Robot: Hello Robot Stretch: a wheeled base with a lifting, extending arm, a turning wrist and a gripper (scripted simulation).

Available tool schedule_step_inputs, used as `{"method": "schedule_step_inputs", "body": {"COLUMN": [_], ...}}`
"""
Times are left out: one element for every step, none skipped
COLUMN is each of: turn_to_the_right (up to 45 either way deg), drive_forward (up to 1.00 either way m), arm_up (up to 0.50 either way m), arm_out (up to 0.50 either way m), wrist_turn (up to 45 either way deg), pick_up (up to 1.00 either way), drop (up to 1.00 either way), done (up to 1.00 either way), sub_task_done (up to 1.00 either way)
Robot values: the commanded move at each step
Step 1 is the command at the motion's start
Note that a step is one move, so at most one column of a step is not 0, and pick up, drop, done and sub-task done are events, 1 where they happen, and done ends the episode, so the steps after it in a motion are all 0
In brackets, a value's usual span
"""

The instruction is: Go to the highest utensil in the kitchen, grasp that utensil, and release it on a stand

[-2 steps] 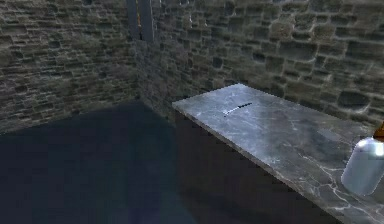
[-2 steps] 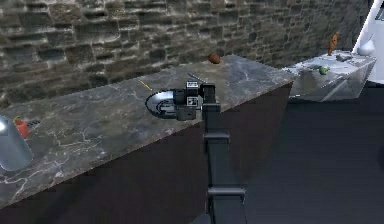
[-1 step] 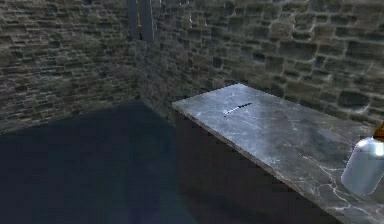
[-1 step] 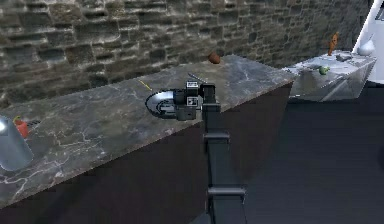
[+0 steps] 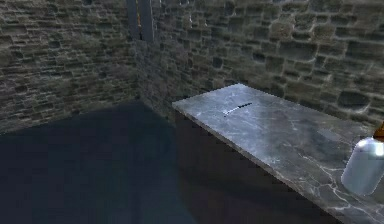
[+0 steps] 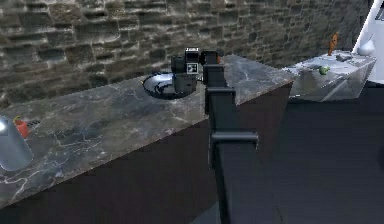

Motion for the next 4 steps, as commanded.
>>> {"method": "schedule_step_inputs", "body": {"turn_to_the_right": [0.0,0.0,0.0,0.0], "drive_forward": [0.00,0.00,0.00,0.00], "arm_up": [0.02,0.00,0.00,0.00], "arm_out": [0.00,0.00,0.00,0.00], "wrist_turn": [0.0,-45.0,-45.0,-27.0], "pick_up": [0.00,0.00,0.00,0.00], "drop": [0.00,0.00,0.00,0.00], "done": [0.00,0.00,0.00,0.00], "sub_task_done": [0.00,0.00,0.00,0.00]}}
